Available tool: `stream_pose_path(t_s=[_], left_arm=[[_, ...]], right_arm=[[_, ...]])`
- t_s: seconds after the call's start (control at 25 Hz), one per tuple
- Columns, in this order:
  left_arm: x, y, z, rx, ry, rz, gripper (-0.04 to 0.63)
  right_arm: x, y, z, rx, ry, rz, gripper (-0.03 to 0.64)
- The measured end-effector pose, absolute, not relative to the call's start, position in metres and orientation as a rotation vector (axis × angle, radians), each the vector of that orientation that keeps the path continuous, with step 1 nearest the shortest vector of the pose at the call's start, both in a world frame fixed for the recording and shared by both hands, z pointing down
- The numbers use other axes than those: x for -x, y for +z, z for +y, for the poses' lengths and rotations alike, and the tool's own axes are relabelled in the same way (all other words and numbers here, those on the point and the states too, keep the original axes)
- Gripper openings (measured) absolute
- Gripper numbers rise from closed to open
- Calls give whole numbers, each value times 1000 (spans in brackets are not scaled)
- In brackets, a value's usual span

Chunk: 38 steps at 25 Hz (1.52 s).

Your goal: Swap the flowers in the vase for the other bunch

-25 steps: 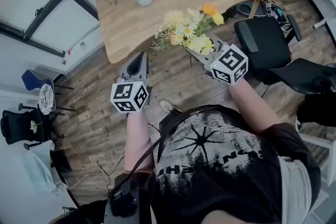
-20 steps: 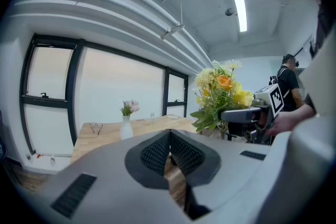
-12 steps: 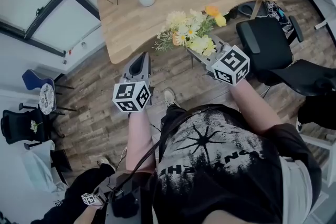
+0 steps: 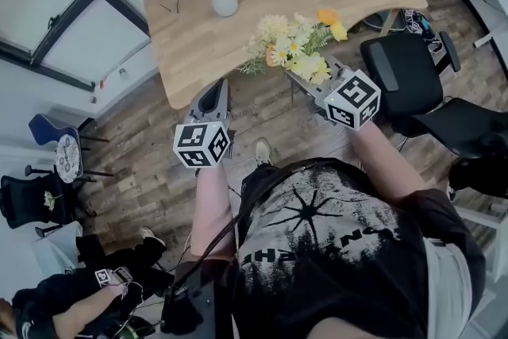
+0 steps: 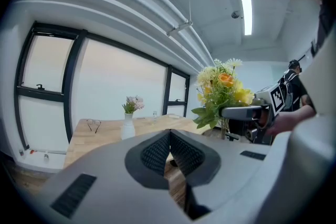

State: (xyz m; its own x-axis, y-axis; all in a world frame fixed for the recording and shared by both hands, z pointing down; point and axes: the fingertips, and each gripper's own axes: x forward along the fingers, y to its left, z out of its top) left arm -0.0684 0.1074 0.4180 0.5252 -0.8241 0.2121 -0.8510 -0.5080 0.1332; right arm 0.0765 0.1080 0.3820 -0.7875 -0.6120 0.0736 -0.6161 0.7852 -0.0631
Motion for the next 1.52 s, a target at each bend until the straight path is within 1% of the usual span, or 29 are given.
stream_pose_path(t_s=[0.24,0.68,1.12,1.52], left_arm=[[95,417,47,-2542,198,-1365,14],[105,424,11,-2600,195,-1269,14],[160,429,-74,-2604,193,-1182,14],[163,444,-111,-2609,196,-1131,14]], right_arm=[[-52,377,54,-1056,165,-2902,92],[-42,382,27,-1182,142,-2894,92],[10,384,-54,-1280,234,-2879,92],[16,396,-87,-1320,249,-2831,92]])
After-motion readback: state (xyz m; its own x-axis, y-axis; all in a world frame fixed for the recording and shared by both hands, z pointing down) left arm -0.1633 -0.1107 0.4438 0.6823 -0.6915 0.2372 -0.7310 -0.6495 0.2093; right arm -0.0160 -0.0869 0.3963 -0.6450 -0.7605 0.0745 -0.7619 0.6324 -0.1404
